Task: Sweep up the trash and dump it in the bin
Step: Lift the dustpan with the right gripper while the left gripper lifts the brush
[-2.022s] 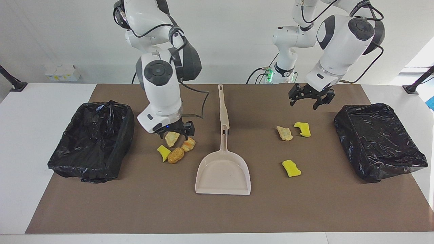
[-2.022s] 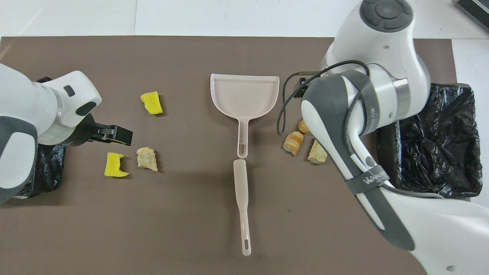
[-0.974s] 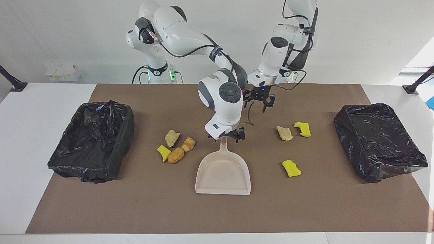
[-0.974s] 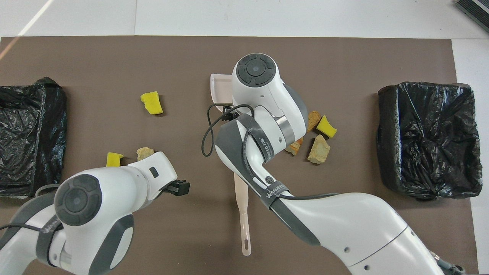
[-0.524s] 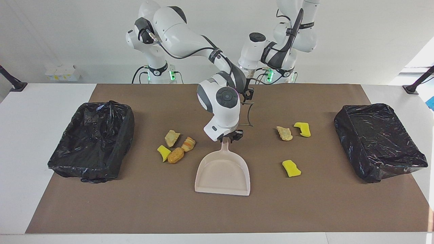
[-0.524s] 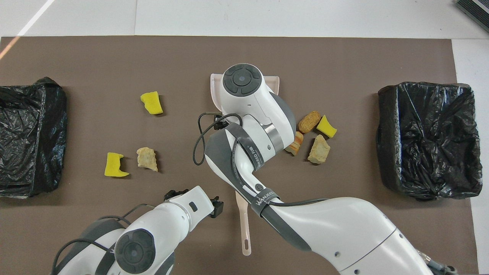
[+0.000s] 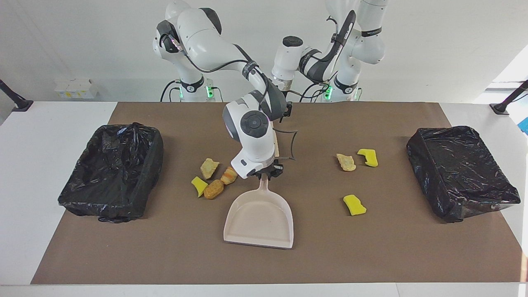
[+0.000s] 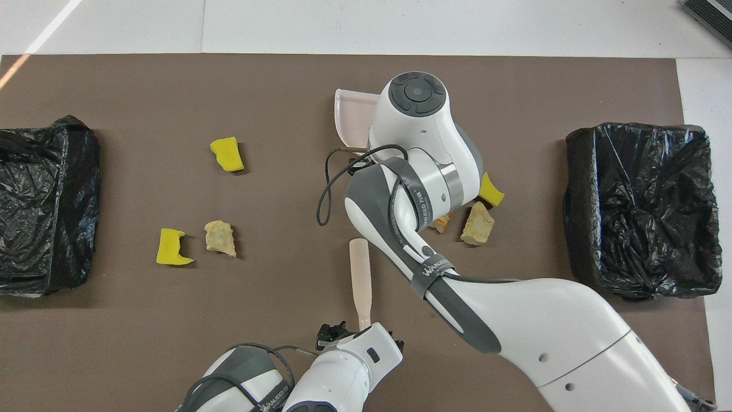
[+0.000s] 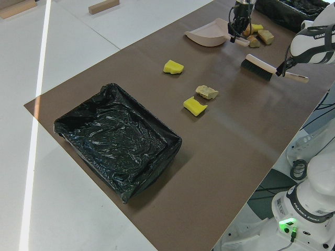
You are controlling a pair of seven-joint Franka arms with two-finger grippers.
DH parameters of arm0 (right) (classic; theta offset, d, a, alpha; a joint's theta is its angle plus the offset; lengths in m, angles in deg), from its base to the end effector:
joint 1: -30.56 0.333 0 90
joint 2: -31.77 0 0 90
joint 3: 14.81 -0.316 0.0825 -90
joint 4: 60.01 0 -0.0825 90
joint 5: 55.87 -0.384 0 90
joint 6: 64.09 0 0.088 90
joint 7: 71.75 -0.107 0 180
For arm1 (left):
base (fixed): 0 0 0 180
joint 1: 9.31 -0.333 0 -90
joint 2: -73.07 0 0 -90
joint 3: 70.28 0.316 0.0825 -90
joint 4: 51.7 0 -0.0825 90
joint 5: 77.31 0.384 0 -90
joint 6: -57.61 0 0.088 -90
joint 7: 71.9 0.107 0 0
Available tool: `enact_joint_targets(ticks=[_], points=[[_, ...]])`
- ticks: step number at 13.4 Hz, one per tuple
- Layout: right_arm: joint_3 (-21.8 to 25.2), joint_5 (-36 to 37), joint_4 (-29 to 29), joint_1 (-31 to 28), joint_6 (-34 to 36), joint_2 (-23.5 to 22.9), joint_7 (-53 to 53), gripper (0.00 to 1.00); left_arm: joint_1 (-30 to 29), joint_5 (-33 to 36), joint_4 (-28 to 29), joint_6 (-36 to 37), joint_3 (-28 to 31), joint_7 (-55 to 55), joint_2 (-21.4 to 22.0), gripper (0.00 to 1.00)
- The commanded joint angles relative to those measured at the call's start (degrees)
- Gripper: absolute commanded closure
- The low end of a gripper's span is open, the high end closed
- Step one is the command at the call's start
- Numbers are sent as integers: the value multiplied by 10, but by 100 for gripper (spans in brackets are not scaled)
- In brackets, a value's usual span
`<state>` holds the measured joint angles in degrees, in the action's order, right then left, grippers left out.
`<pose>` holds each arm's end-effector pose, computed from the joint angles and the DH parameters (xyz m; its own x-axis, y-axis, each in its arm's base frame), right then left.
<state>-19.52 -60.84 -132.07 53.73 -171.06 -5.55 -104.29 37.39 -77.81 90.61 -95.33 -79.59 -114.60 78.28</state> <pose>0.6491 0.3346 0.3758 0.9872 -0.1185 -0.1066 -0.1280 -0.9879 -0.0877 0.2737 -0.4054 0.3506 0.9576 -0.2015 0.2057 -0.2391 -0.9546 0.1779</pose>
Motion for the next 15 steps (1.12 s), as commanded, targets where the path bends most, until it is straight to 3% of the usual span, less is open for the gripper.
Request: enact_joint_targets(ticks=[1,3,6,7,9,10,11,13,15], points=[[-7,-34,-18,-43,-1,54,85,100,12,21,-12,21,7,-34,-6,19],[-6,-29,-19,-66,46,81,155,100,11,21,-12,40,7,-35,-6,34],[0,20,-24,-80,125,113,305,100,11,21,-12,43,7,-49,-6,40],[-5,54,-24,-87,147,121,357,100,11,21,-12,44,7,-54,-6,47],[-4,87,-32,-87,175,129,465,100,11,21,-12,50,7,-57,-6,71],[-4,95,-47,-88,172,135,503,100,9,22,-11,54,7,-58,-6,92],[-4,101,-60,-89,169,142,556,100,8,22,-10,54,7,-63,-6,100],[-4,103,-75,-111,173,146,706,100,1,22,-11,69,8,-85,1,100],[-3,105,-89,-122,172,152,760,100,-24,23,-26,113,11,-86,25,100]])
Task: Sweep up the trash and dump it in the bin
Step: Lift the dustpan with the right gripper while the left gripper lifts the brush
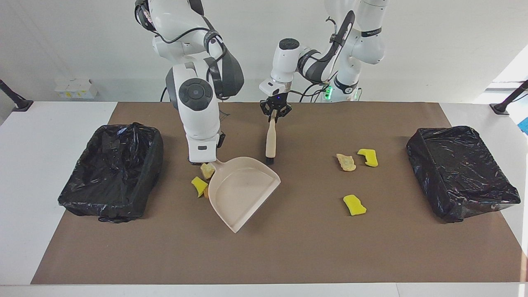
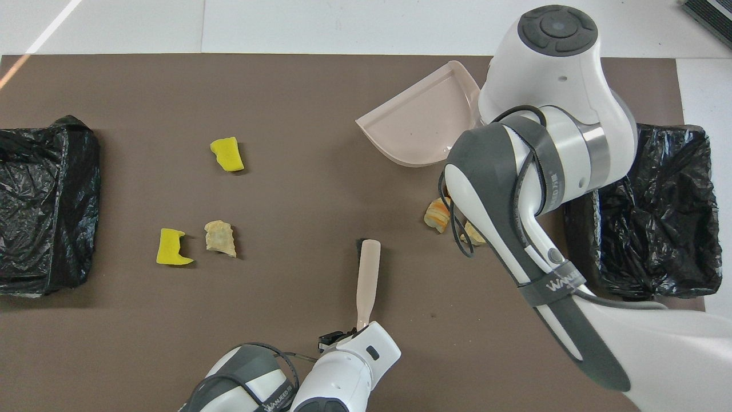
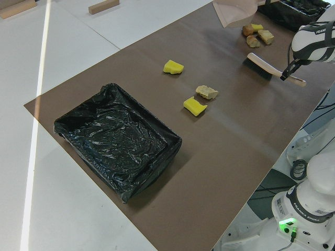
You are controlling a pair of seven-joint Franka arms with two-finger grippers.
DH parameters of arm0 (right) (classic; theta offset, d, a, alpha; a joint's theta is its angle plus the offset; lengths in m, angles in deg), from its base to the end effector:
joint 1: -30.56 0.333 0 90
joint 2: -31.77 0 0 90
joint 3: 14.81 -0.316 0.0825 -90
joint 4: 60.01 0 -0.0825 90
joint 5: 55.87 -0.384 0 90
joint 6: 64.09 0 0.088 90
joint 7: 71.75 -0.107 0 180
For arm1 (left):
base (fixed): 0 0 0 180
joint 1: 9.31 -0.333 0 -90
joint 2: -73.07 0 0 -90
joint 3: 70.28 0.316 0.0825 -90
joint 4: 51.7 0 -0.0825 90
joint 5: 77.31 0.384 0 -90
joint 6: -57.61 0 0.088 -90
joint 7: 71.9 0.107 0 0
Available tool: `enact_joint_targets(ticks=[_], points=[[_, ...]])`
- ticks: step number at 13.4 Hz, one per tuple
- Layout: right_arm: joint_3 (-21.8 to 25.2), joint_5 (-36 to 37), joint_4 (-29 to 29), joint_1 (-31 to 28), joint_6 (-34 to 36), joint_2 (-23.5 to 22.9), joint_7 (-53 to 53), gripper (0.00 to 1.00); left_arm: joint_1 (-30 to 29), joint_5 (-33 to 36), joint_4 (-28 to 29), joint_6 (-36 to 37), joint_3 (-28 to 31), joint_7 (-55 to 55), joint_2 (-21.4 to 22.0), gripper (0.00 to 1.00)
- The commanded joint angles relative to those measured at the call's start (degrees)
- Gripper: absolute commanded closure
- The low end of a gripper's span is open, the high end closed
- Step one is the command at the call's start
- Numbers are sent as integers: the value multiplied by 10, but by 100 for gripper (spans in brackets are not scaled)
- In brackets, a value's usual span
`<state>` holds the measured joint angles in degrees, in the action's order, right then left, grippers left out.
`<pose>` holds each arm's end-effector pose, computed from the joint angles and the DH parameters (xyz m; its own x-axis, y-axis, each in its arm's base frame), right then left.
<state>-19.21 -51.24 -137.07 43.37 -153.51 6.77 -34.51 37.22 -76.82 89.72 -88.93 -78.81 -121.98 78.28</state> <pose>0.6389 0.1794 0.4621 0.5580 0.8050 -0.2014 0.8069 -0.5830 -0.0946 0.2775 -0.3972 0.3451 0.9879 -0.0852 0.1292 -0.1014 -0.9871 0.1242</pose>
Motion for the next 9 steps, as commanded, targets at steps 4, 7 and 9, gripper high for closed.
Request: enact_joint_targets(ticks=[4,7,9], points=[[-8,25,-74,-27,-15,46,149,100,-105,40,-132,235,2,-15,46,100],[-8,53,-120,26,-64,49,146,100,-174,75,-158,256,2,-12,46,100],[-10,54,-135,38,-96,44,129,100,-233,95,-157,256,-1,-8,40,100]])
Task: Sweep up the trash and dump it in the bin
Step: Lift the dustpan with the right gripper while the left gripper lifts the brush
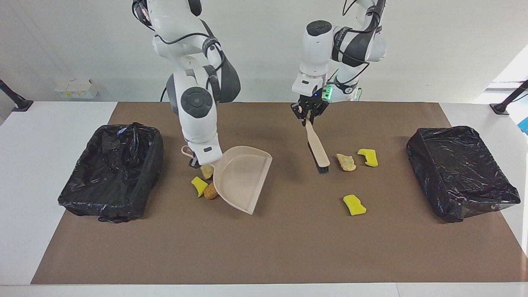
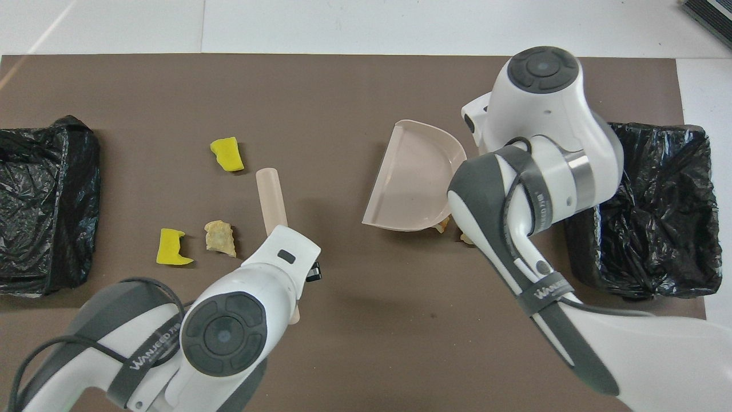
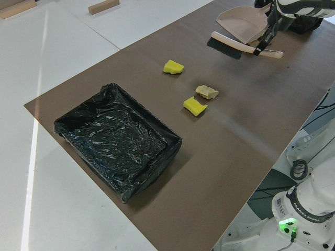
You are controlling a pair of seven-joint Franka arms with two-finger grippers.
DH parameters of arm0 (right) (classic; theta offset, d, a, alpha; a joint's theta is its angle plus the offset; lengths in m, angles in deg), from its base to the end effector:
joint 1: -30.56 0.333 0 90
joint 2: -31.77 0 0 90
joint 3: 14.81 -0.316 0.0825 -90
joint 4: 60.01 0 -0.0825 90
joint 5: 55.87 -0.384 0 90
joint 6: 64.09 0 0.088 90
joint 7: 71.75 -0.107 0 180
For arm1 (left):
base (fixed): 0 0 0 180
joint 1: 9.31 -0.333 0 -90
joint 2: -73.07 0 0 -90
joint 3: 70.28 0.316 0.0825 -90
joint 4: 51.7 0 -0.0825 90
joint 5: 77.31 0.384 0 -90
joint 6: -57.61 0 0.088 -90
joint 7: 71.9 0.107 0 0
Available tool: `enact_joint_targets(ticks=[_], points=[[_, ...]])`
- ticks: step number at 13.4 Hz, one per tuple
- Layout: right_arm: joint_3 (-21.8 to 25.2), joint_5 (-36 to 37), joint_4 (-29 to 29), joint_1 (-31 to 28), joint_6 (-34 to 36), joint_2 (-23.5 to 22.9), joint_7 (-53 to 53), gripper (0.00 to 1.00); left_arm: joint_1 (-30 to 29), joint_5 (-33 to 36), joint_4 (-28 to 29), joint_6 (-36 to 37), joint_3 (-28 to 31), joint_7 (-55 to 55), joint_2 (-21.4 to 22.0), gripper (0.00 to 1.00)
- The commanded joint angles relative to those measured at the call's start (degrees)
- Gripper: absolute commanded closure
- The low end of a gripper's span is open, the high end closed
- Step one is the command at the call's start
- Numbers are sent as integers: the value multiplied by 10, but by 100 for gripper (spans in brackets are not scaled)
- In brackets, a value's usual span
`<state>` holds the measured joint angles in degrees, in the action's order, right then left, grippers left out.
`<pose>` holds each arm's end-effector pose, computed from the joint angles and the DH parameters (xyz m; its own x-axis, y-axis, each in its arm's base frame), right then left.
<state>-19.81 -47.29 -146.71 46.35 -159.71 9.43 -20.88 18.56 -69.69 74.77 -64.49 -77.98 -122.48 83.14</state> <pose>0.6128 0.2093 0.4235 0.2664 0.9360 -0.2299 0.9483 -0.2972 -0.1110 0.4131 -0.2908 0.4636 0.9669 0.1919 0.1680 0.1979 -0.9800 -0.0191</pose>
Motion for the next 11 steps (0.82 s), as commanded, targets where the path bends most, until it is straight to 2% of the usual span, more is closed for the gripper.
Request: enact_joint_targets(ticks=[1,3,6,11], points=[[-4,12,-43,31,-41,16,-34,100,-70,42,-7,11,-8,-1,-9,100],[-4,7,-53,66,-53,9,-120,100,-128,55,-4,5,-9,11,-16,100],[-5,-2,-84,82,-101,8,-126,100,-209,56,12,-20,-8,133,-20,100],[-7,-3,-112,123,-103,19,-152,100,-308,56,30,-93,-9,325,-62,100]])
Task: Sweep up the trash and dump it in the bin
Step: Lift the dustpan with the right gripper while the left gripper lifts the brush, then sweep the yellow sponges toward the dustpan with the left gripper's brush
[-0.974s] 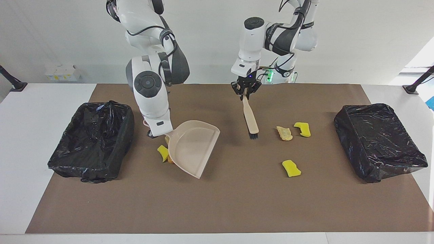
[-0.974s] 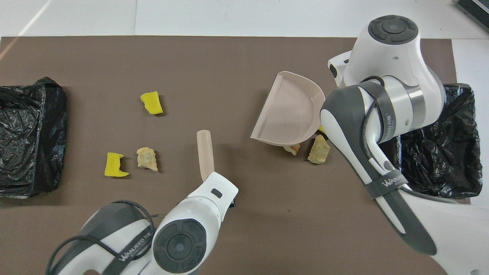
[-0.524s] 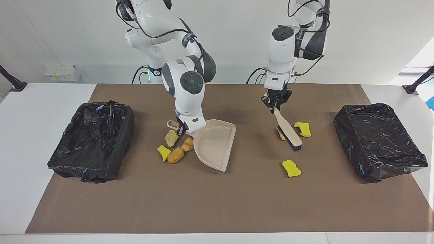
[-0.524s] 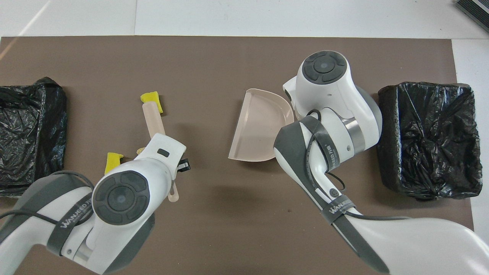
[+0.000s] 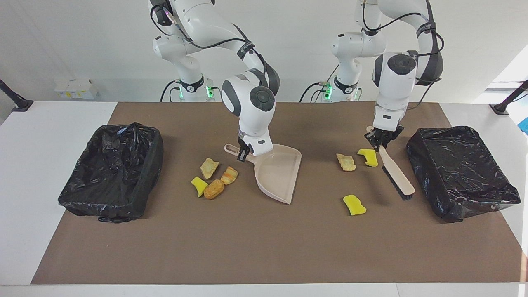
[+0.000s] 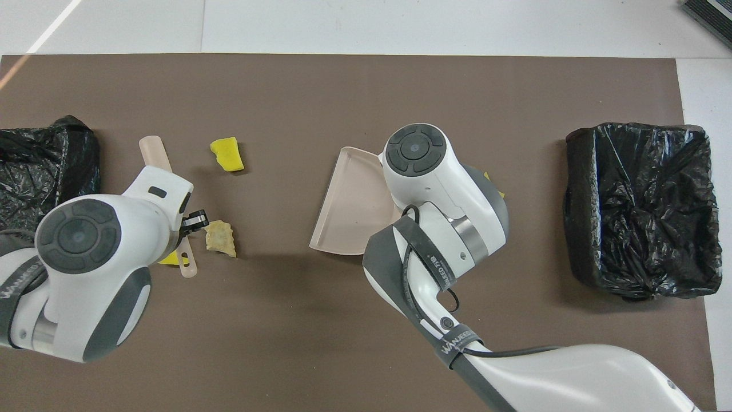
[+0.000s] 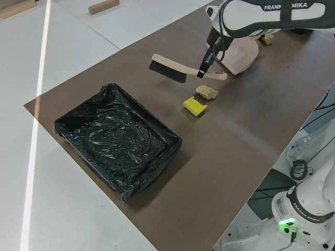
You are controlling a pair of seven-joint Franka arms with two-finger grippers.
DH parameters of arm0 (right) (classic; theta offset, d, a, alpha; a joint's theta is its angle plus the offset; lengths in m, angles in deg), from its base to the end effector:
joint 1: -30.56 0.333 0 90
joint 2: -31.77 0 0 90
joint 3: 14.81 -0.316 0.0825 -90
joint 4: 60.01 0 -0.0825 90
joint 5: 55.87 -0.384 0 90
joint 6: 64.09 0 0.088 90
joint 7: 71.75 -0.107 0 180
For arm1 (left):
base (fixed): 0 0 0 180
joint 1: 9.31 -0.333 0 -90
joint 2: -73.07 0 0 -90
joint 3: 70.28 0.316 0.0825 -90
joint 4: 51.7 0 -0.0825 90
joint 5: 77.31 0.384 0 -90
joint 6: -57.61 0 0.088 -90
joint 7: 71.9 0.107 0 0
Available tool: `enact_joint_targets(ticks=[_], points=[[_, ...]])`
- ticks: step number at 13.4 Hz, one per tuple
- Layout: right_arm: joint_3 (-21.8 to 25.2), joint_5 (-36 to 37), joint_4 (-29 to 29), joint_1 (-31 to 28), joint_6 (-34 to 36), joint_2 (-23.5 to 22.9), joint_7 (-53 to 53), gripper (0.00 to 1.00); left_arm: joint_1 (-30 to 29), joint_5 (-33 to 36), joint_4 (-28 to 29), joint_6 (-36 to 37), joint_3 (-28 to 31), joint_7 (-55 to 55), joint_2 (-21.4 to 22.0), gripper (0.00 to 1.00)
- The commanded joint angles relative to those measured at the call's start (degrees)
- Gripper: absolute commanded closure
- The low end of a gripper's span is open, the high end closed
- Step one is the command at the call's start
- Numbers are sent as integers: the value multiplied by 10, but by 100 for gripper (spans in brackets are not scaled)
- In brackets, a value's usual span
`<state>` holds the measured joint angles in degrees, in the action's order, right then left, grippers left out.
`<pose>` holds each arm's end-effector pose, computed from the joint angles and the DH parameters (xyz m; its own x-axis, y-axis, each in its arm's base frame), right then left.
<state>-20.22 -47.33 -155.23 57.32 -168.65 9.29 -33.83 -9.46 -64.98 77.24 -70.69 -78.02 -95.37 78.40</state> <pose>0.5487 0.3241 0.3651 0.2764 0.9311 -0.2378 0.9521 -0.2990 -0.0637 0.5114 -0.0625 0.4122 0.9808 0.1382 0.1374 0.1582 -0.9763 -0.1474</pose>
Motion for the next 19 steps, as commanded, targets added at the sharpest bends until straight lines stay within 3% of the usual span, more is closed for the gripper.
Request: enact_joint_targets(ticks=[1,4,8,14,16,19], points=[[-3,-3,-33,23,-26,24,-33,100,-35,9,5,-41,-9,82,-24,100],[-3,-3,-49,22,-42,29,-29,100,-32,4,-18,-126,-9,124,-93,100],[-3,-2,-64,16,-42,35,-28,100,-26,2,-128,-116,-17,221,-193,100],[-3,-3,-67,16,-42,37,-34,100,61,-7,-117,-56,-25,258,-180,100],[-3,-2,-67,16,-42,37,-35,100,113,-56,-113,-16,-24,256,-164,100],[-3,-3,-67,16,-42,37,-35,100,181,-89,-58,7,-24,235,-125,100]])
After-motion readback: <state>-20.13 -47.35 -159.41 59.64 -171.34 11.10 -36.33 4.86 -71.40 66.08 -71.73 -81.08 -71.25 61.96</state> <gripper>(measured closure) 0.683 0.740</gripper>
